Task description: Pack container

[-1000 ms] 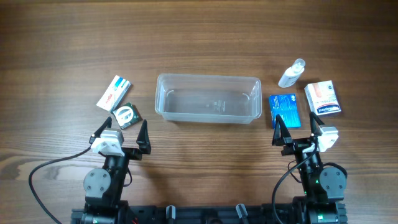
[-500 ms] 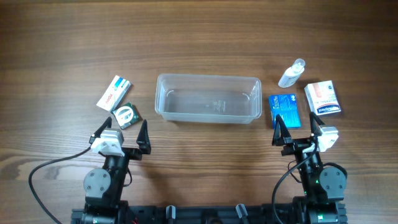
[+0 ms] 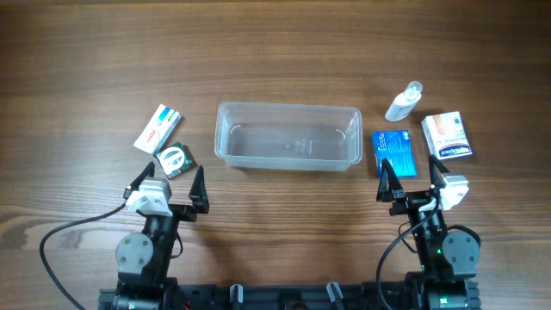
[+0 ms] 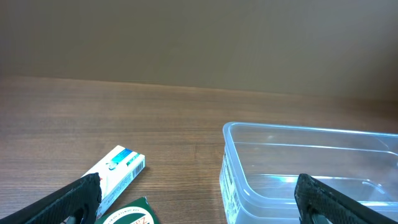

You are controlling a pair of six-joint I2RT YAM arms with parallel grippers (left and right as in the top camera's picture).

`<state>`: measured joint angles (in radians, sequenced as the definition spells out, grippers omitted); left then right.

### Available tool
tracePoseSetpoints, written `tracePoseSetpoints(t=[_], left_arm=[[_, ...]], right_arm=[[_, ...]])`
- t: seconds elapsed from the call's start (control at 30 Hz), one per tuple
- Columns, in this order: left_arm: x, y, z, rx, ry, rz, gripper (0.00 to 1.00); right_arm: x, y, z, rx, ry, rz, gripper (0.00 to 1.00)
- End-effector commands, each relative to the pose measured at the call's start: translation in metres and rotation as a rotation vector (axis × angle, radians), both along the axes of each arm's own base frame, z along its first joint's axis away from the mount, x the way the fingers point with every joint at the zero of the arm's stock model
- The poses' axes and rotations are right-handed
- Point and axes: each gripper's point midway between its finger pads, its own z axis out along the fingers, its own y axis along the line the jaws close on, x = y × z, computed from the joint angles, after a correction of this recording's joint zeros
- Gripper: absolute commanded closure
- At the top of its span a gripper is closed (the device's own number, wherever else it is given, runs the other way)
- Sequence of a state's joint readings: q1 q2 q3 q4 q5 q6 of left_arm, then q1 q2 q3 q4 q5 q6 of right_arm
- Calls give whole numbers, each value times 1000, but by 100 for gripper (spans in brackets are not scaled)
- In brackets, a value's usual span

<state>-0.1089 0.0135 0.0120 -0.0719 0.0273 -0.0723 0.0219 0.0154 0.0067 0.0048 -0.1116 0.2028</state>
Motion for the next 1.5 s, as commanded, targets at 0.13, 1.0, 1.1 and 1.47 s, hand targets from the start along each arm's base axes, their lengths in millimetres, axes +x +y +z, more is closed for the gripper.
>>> tracePoseSetpoints(t=[0.13,1.0,1.1,1.47], left_arm=[[0,2,-2,15,0,8,0],[0,2,-2,15,0,8,0],[0,2,-2,15,0,8,0],[0,2,-2,15,0,8,0]], right_arm=[[-1,3,2,-16,-12,19,0],[0,0,1,676,85,-1,0],[-2,3,15,558,33,27,0],[9,-11,78,202,278,-94,0]])
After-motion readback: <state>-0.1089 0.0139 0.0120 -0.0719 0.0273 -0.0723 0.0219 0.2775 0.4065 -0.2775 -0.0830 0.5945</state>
